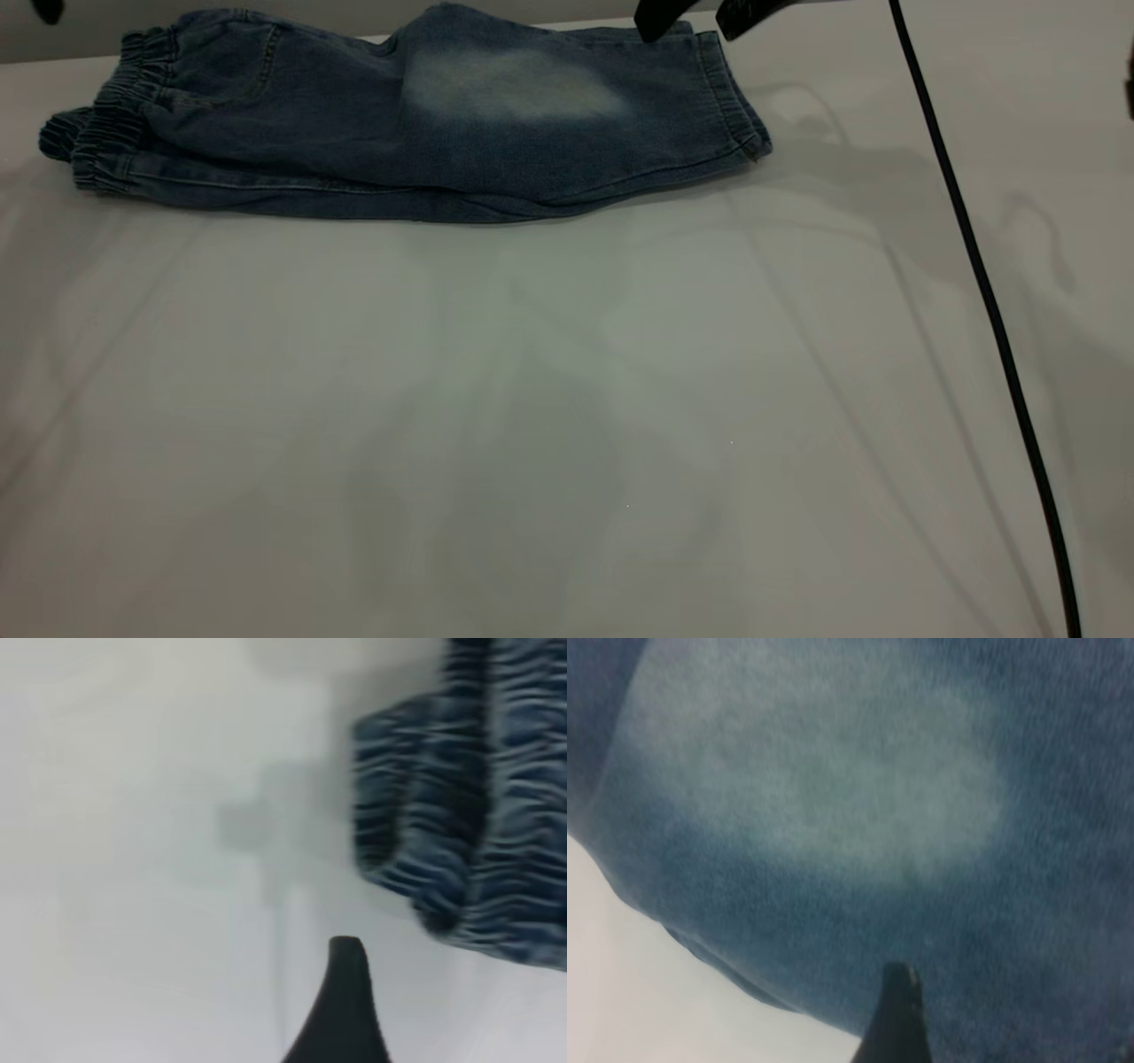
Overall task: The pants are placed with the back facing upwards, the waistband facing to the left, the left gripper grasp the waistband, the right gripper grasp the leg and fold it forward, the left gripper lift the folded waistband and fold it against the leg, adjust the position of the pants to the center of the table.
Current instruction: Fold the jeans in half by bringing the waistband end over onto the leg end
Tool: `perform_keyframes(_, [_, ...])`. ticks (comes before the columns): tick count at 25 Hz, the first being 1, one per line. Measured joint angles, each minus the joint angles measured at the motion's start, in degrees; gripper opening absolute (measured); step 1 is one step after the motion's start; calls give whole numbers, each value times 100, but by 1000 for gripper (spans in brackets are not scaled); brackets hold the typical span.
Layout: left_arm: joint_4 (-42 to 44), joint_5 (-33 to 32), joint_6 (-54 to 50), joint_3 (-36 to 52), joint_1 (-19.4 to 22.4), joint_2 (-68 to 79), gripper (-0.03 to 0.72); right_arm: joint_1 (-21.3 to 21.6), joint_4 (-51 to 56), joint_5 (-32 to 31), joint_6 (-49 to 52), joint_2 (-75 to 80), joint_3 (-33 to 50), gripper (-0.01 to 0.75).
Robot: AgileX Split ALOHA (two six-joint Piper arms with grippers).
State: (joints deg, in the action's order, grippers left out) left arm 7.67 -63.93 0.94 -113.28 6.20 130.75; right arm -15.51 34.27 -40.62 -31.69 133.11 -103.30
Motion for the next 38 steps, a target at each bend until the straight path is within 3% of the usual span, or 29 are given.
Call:
perform_keyframes(19, [-40, 1005, 175, 5, 0, 993, 561, 0, -20, -310, 5, 0, -60, 534])
perform_keyframes(32, [-973, 1238, 385, 5, 0, 1382, 561, 0, -15, -257, 0, 0, -60, 531])
perform_keyframes(35, [-973, 1211, 391, 5, 0, 1382, 528, -56, -9, -65, -42, 0, -60, 531])
perform_keyframes(38, [-973, 1143, 391, -1, 0, 1314, 438, -194, 13, 182, -63, 0, -60, 531])
